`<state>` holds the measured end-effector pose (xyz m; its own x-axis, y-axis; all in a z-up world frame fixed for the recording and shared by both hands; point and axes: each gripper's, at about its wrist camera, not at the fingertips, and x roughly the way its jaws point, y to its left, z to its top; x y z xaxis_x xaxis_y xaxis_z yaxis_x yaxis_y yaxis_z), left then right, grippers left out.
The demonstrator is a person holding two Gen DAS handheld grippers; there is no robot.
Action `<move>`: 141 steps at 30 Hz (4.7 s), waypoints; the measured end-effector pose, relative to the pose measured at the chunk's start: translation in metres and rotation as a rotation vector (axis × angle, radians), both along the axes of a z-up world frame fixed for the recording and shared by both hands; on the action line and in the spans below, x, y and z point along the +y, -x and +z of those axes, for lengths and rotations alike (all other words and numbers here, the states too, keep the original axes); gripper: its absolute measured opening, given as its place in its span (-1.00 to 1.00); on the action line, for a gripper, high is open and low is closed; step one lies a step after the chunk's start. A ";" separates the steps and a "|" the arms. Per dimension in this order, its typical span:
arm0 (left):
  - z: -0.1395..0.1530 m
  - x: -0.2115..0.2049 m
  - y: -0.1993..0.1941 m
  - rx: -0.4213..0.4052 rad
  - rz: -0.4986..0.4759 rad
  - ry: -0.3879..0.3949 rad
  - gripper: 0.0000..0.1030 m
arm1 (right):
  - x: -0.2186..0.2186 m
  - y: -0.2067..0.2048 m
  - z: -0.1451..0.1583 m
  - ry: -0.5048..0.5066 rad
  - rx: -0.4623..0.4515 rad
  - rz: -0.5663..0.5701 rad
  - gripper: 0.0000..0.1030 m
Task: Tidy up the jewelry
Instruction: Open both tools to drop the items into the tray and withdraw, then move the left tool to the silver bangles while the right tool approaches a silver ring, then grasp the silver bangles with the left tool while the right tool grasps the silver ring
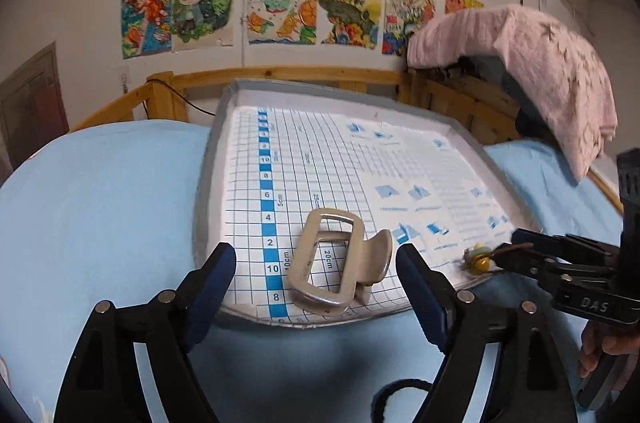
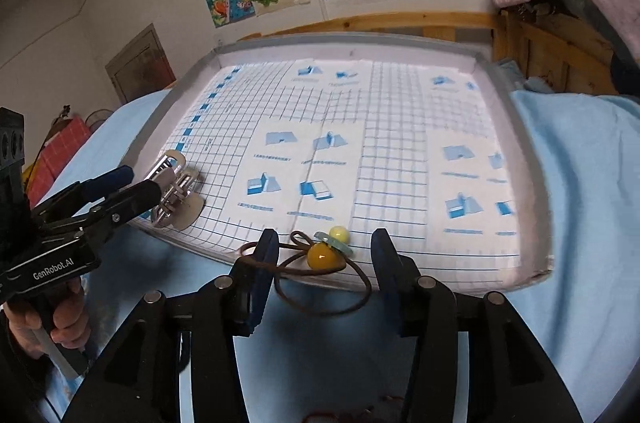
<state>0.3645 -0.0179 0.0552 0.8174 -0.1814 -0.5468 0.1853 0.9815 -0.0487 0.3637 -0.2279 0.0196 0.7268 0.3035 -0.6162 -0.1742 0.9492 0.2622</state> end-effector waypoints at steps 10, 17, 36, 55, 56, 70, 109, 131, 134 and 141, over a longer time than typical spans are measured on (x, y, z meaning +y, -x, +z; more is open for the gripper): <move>0.037 0.013 0.071 -0.131 0.049 0.094 1.00 | -0.029 0.070 0.056 -0.028 -0.211 -0.021 0.58; 0.060 0.016 0.155 -0.253 0.086 0.058 1.00 | -0.031 0.153 0.086 -0.009 -0.409 -0.031 0.92; 0.023 -0.003 0.315 -0.332 0.059 0.082 1.00 | -0.044 0.339 0.066 0.061 -0.567 -0.173 0.97; -0.025 -0.012 0.315 -0.213 0.067 0.029 1.00 | -0.067 0.349 0.017 0.047 -0.404 -0.254 0.97; -0.025 -0.009 0.314 -0.209 0.082 0.036 1.00 | -0.066 0.348 0.016 0.046 -0.399 -0.250 0.97; -0.035 0.041 0.256 -0.079 0.185 0.059 1.00 | -0.040 0.308 0.017 0.056 -0.365 -0.114 0.97; -0.083 0.036 0.187 0.066 -0.061 0.095 0.34 | 0.039 0.210 -0.037 0.003 -0.155 0.305 -0.09; -0.099 0.023 0.171 0.173 -0.070 -0.051 -0.16 | 0.074 0.215 -0.049 0.161 -0.123 0.383 -0.34; -0.099 0.021 0.171 0.178 -0.076 -0.066 -0.16 | 0.076 0.217 -0.048 0.175 -0.122 0.380 -0.35; -0.101 0.016 0.173 0.189 -0.092 -0.099 -0.16 | 0.072 0.215 -0.047 0.150 -0.106 0.380 -0.36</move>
